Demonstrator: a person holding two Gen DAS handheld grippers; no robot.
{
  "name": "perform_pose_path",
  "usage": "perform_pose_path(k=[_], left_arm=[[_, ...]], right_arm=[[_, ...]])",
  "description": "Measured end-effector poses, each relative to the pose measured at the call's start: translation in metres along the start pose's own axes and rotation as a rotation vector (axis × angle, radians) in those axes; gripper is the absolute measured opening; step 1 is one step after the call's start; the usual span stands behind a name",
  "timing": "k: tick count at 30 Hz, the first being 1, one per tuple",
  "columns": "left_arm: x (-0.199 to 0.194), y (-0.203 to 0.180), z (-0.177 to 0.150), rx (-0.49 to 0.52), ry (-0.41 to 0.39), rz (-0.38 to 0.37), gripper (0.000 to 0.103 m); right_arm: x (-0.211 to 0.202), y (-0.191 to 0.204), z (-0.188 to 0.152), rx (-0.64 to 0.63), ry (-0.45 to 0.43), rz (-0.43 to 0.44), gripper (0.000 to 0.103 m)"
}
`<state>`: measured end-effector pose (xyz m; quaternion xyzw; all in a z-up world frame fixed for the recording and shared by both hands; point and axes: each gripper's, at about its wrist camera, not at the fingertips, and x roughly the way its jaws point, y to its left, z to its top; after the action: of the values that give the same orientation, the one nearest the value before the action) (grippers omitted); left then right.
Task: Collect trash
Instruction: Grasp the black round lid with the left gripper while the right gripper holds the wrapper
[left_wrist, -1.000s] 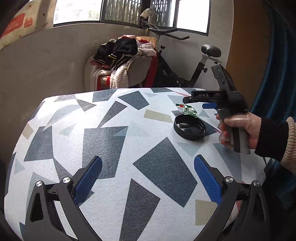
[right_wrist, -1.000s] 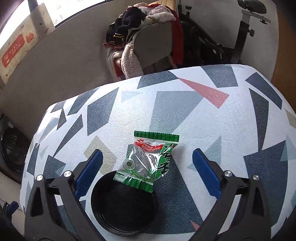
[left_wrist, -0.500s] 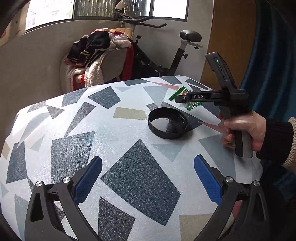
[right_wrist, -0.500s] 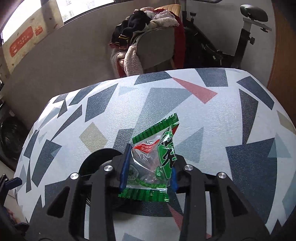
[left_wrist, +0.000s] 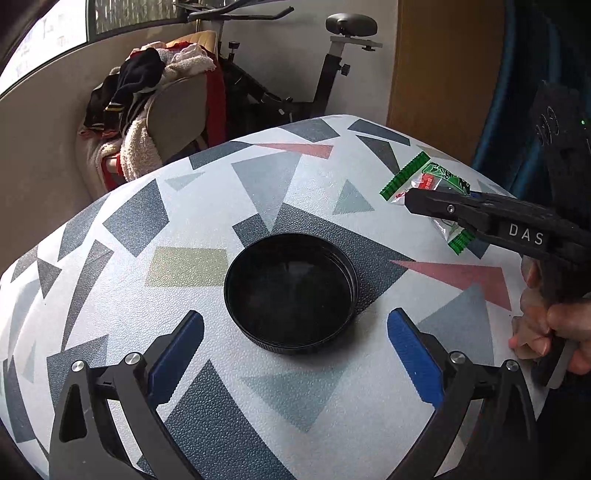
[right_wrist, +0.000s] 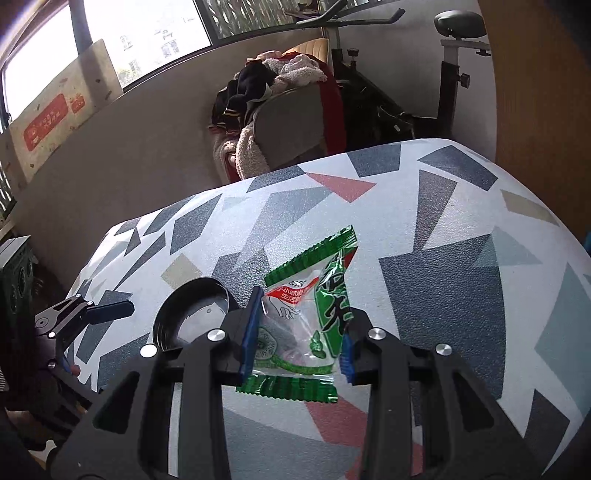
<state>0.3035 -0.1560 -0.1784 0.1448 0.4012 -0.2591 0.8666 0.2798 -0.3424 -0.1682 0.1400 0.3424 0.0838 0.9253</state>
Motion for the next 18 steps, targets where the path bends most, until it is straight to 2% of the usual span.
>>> perform_pose_path(k=[3, 6, 9, 11, 13, 14, 18], left_arm=[[0.020, -0.003, 0.009, 0.013, 0.044, 0.020, 0.097], [0.038, -0.002, 0.015, 0.025, 0.086, 0.075, 0.097], [0.049, -0.004, 0.018, 0.036, 0.117, 0.078, 0.097], [0.051, 0.001, 0.020, -0.008, 0.125, 0.040, 0.097], [0.048, 0.007, 0.020, -0.068, 0.119, 0.052, 0.096], [0.045, 0.009, 0.019, -0.084, 0.113, 0.051, 0.091], [0.024, 0.012, 0.011, -0.088, 0.072, 0.051, 0.091]], right_arm=[[0.001, -0.004, -0.001, 0.016, 0.008, 0.020, 0.037], [0.003, -0.008, -0.001, 0.033, 0.019, 0.046, 0.037], [0.004, -0.006, -0.002, 0.025, 0.024, 0.050, 0.037], [0.003, -0.004, -0.002, 0.012, 0.018, 0.052, 0.037], [0.003, -0.002, -0.003, 0.000, 0.018, 0.056, 0.037], [0.003, -0.003, -0.003, -0.003, 0.020, 0.054, 0.037], [0.004, -0.006, -0.002, 0.010, 0.020, 0.062, 0.038]])
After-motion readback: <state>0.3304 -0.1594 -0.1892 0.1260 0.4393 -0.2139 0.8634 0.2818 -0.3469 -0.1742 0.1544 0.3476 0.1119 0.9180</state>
